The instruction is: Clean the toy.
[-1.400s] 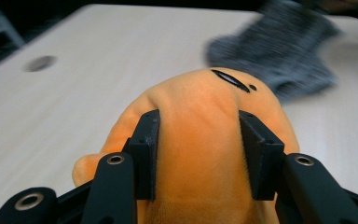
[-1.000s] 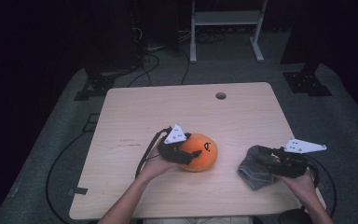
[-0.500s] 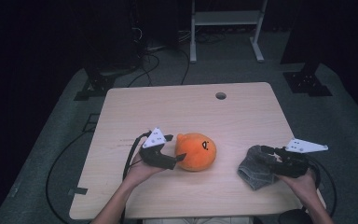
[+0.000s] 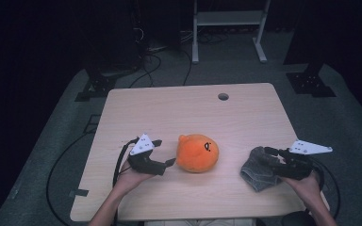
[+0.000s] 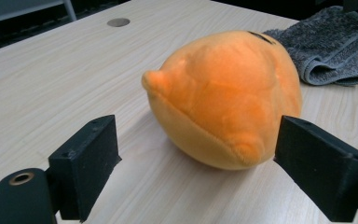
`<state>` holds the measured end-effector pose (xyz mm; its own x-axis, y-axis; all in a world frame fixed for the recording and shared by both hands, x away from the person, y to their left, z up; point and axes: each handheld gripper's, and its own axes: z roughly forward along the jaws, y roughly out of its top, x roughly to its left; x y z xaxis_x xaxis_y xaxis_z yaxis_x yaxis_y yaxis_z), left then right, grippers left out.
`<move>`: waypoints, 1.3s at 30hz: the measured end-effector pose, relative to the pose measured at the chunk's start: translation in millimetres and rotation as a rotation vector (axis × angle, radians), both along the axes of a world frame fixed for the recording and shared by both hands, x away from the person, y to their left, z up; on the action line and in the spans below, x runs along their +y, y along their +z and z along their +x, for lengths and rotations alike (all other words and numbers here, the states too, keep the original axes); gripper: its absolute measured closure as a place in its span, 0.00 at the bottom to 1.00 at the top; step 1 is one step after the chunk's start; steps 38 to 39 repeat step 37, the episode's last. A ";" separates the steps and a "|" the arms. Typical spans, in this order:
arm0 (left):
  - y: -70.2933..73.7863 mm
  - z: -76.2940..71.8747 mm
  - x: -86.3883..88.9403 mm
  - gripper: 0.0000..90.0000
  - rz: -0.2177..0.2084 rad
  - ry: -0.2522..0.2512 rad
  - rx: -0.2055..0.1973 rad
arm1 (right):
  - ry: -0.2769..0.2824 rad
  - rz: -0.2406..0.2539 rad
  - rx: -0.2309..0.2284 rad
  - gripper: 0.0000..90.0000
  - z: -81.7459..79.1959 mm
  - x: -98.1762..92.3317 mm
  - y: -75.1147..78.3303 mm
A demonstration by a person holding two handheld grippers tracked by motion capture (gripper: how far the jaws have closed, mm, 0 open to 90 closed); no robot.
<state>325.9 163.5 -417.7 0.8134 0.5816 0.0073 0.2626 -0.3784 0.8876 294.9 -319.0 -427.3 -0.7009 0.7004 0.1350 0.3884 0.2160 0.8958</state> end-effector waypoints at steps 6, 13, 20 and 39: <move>-1.5 -3.3 9.0 0.13 0.002 0.016 0.003 | -0.001 0.001 0.000 0.46 -0.7 -0.2 0.2; -5.2 -8.2 22.5 0.13 0.001 0.045 0.008 | -0.005 0.002 0.006 0.45 -1.3 -0.9 -0.2; -9.3 -16.1 38.0 0.12 -0.010 0.085 0.007 | -0.005 0.004 0.005 0.43 -2.3 -1.1 -0.4; -29.2 -24.7 61.7 0.10 -0.047 0.187 0.016 | -0.056 0.008 -0.029 0.40 -11.7 -2.9 -9.2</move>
